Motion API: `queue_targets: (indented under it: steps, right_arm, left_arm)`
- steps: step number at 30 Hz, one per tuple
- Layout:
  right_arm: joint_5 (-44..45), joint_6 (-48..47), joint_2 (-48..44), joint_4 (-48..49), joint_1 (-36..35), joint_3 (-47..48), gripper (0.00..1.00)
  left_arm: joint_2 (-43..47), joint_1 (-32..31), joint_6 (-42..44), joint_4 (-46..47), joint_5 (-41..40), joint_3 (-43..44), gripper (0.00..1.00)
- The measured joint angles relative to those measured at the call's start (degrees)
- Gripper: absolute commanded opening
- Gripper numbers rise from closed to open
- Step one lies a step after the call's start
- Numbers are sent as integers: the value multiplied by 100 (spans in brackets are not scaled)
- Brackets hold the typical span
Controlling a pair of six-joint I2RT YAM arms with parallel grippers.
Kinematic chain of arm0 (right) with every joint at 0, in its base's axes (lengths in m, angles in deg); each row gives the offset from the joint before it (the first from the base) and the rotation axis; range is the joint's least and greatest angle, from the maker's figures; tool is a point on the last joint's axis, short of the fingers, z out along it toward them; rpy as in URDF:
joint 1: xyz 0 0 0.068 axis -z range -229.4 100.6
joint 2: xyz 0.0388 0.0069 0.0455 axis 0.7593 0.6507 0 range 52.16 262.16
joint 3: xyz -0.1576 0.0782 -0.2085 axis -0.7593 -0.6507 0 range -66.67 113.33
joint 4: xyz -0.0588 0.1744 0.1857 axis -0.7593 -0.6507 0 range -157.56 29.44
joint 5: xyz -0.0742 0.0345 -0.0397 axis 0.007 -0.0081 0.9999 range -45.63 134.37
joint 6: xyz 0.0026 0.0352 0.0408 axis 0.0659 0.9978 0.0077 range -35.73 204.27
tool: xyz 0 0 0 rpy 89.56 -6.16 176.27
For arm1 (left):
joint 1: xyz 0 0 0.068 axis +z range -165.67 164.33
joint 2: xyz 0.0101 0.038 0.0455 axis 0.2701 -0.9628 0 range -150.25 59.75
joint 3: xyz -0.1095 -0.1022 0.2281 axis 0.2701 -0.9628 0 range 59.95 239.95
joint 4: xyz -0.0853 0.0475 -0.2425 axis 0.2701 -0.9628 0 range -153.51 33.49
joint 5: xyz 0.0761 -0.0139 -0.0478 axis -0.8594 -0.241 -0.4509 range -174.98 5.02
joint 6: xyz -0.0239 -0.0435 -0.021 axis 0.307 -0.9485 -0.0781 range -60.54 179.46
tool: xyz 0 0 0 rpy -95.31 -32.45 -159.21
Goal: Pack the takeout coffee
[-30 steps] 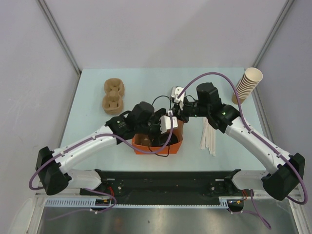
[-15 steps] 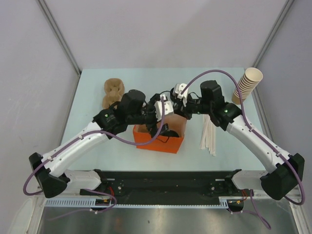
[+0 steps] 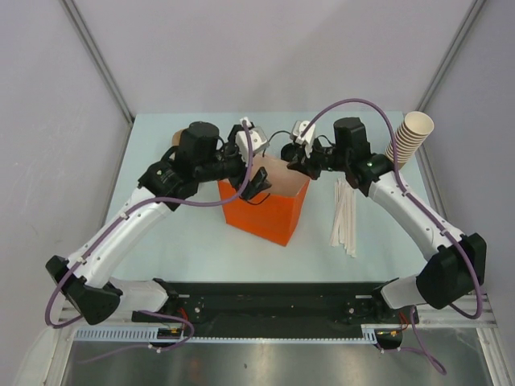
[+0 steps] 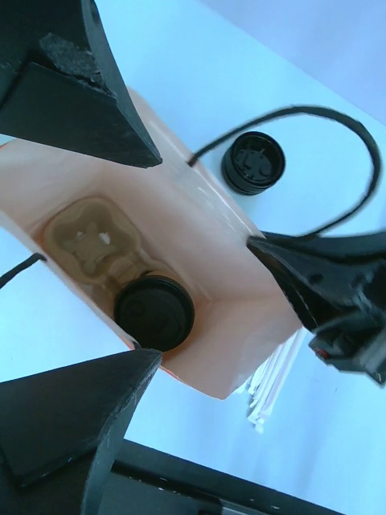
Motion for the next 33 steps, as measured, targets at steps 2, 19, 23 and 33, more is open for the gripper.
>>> queue_targets:
  steps: [2,19,23,33]
  right_arm:
    - [-22,-70,74,0,46,59,0]
    - [-85,-555,752,-2,92,743,9]
    - [-81,-605,782,0,92,748,22]
    - [212,-501,791,81,50,940,54]
  left_arm:
    - [-31,190,-162,-4,55,0,99]
    - [-15,946,-745,0,92,35,100]
    - [-13,1233,-999,9,94,201,99]
    - [-223,1915,-1473,101,-44,1370,99]
